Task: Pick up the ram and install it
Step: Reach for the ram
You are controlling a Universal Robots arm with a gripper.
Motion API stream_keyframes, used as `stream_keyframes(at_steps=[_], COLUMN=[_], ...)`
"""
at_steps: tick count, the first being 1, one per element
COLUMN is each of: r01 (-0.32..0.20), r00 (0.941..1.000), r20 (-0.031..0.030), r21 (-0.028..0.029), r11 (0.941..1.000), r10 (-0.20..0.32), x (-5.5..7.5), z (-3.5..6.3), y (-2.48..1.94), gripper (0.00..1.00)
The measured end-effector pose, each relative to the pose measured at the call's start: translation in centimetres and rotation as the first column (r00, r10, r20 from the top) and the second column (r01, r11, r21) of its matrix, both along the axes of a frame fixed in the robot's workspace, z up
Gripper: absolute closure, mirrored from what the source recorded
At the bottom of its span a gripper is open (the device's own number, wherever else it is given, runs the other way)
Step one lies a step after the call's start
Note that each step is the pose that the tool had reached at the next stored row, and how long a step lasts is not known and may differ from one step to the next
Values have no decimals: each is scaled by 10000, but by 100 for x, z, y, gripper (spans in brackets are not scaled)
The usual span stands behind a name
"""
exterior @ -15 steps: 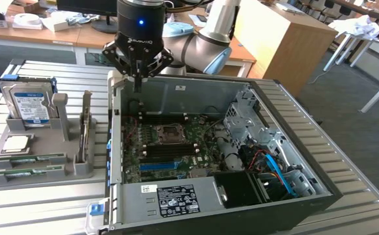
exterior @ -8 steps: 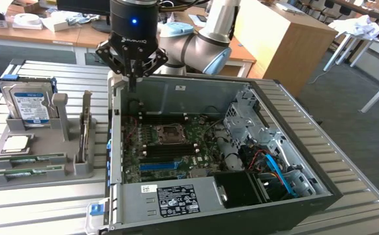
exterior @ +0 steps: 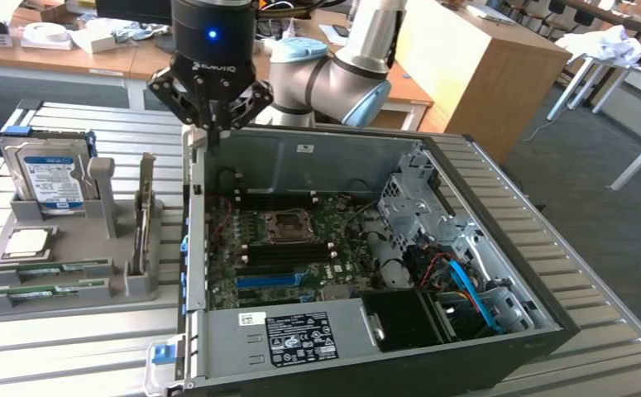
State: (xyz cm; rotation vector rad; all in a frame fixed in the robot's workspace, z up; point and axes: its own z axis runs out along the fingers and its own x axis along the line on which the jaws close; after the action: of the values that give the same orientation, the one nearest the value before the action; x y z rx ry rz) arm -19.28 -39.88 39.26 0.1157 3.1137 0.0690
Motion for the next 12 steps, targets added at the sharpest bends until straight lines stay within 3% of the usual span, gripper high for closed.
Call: stream_keyframes(at_steps=[12], r01=[-9], r00=[10000], r20=[0], r21=[-1], r11=[10000], r10=[9], x=[-196], z=[-2], y=[0], gripper=[90])
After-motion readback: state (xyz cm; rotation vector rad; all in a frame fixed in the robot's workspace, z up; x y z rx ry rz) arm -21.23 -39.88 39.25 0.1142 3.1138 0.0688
